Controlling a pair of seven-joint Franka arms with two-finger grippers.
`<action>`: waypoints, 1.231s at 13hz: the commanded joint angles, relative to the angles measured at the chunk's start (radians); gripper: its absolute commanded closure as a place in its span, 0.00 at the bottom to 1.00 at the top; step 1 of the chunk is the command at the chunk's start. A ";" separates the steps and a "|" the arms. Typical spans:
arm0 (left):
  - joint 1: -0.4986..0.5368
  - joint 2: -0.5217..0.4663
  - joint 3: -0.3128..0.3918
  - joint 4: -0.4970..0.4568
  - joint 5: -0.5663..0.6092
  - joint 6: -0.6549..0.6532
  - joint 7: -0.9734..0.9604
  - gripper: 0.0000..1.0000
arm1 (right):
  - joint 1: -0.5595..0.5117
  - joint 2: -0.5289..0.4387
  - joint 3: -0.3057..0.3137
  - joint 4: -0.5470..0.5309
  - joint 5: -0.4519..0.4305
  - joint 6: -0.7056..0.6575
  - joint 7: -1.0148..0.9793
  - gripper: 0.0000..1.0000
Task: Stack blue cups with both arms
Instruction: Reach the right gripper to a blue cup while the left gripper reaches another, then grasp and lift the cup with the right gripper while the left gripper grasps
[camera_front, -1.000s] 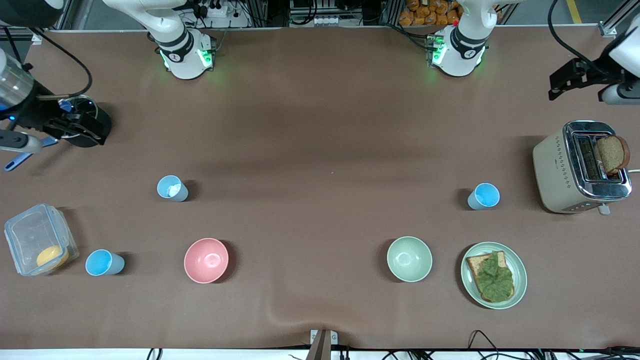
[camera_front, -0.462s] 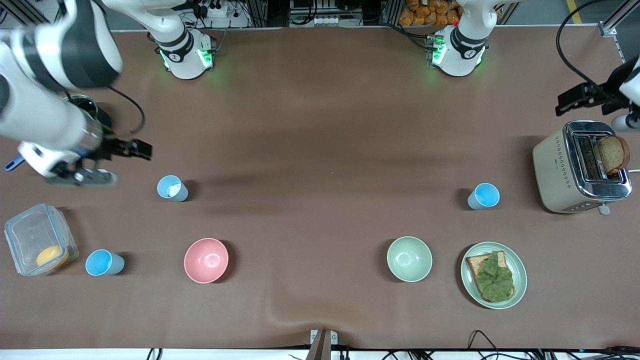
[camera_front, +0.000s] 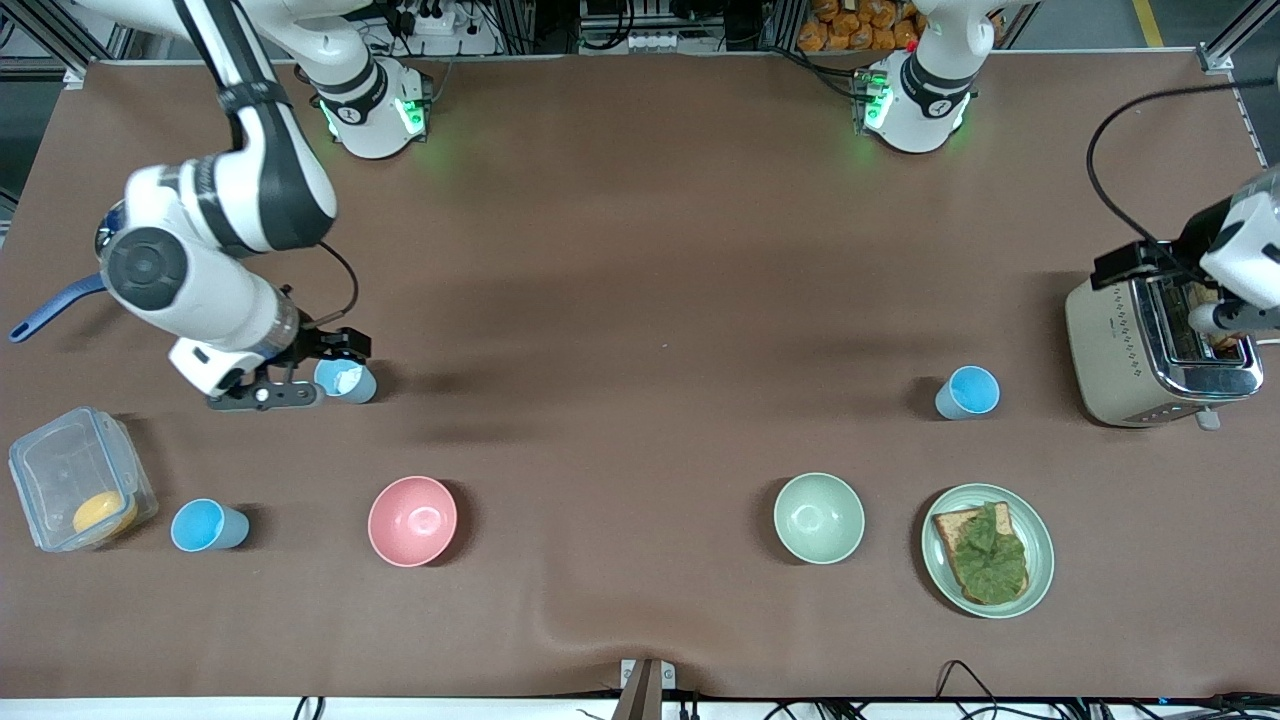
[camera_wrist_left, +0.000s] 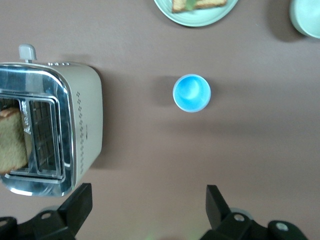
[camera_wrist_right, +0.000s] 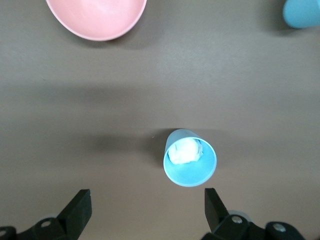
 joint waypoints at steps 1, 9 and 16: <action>0.012 -0.019 -0.008 -0.156 0.006 0.192 0.011 0.00 | 0.007 0.050 -0.004 -0.050 -0.069 0.086 -0.006 0.00; 0.007 0.201 -0.011 -0.204 0.022 0.412 0.008 0.00 | 0.014 0.155 -0.008 -0.131 -0.110 0.257 -0.009 0.44; -0.003 0.378 -0.011 -0.158 0.020 0.546 0.007 0.00 | 0.006 0.238 -0.008 -0.052 -0.130 0.241 -0.052 1.00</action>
